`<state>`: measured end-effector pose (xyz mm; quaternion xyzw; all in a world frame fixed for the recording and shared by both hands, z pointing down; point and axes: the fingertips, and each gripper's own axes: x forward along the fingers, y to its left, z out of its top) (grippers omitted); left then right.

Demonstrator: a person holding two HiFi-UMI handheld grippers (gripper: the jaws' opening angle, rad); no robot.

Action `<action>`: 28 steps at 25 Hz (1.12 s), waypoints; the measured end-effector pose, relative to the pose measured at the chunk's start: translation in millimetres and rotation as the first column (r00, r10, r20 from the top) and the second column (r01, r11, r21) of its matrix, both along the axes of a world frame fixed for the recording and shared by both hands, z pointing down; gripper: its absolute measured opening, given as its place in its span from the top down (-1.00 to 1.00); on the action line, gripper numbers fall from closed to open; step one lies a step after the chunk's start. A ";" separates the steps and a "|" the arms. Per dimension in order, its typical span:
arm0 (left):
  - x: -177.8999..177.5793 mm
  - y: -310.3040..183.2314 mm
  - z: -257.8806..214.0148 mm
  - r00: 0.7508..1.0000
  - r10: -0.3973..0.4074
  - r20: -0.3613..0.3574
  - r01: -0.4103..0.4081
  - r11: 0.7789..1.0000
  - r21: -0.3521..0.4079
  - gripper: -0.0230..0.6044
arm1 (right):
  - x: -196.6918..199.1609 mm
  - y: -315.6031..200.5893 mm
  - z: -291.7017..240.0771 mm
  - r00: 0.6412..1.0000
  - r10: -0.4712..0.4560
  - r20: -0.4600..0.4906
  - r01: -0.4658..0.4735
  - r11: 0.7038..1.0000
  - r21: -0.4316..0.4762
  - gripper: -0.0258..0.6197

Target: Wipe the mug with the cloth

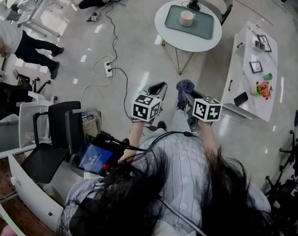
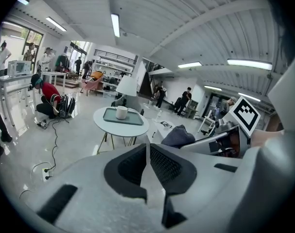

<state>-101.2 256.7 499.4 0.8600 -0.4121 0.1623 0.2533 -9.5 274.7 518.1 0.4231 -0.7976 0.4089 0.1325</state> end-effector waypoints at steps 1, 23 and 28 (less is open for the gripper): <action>0.6 -8.7 -1.1 1.000 -0.008 -0.002 0.008 1.000 0.002 0.81 | 1.7 -9.3 -0.2 1.000 -0.007 -0.002 0.007 1.000 0.001 0.63; 61.0 -160.8 -10.6 0.995 -0.090 0.034 0.089 0.996 0.033 0.81 | 76.5 -180.5 3.3 0.997 -0.069 0.031 0.068 0.998 0.012 0.63; 71.6 -172.7 -6.1 0.995 -0.083 0.057 0.082 0.996 0.035 0.81 | 80.1 -193.2 8.9 0.995 -0.089 0.047 0.089 0.996 0.010 0.63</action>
